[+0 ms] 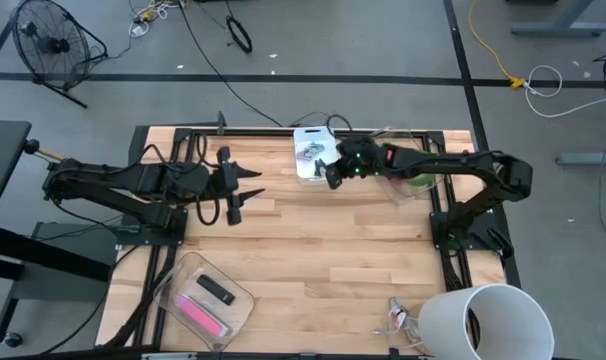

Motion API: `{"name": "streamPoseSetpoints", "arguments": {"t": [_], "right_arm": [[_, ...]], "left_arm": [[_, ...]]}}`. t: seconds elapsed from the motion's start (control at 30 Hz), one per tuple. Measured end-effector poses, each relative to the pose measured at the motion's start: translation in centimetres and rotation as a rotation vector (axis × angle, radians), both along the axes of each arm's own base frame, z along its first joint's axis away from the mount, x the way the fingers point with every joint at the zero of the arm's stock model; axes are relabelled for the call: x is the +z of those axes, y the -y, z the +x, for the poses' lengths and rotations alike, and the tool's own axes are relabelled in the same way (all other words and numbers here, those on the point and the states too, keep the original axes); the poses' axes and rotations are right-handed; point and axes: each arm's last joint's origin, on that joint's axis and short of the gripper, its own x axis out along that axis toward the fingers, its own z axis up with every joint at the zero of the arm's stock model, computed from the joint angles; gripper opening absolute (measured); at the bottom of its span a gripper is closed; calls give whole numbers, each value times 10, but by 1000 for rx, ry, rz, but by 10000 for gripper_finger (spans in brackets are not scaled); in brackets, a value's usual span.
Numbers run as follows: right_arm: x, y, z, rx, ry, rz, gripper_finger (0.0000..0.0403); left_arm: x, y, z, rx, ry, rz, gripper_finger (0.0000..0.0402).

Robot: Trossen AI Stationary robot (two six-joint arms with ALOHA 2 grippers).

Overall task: Pick and place Stapler, Stapler remover, tape
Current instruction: Put the black staple remover into the white bin, then return to Home Position

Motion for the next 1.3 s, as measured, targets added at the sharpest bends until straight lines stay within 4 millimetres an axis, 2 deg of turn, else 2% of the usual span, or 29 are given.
{"name": "streamPoseSetpoints", "arguments": {"t": [0.37, 0.6, 0.77, 1.0, 1.2, 1.3], "right_arm": [[4, 38, -11, -128, 64, -41, 0], [-13, 52, -9, -154, 27, -36, 0], [-22, 56, -4, -153, 27, -30, 0], [-24, 57, -3, -156, 33, -27, 6], [-23, 57, -2, -153, 49, -26, 37], [-22, 57, -2, -155, 55, -26, 66]], "left_arm": [[0, 0, 0, 17, 5, 6, 183], [1, 0, 0, 17, 6, 5, 183], [1, 0, 0, 17, 7, 5, 183], [1, 0, 0, 17, 7, 5, 183], [1, 0, 0, 17, 6, 6, 183], [1, 0, 0, 17, 7, 5, 183]]}}
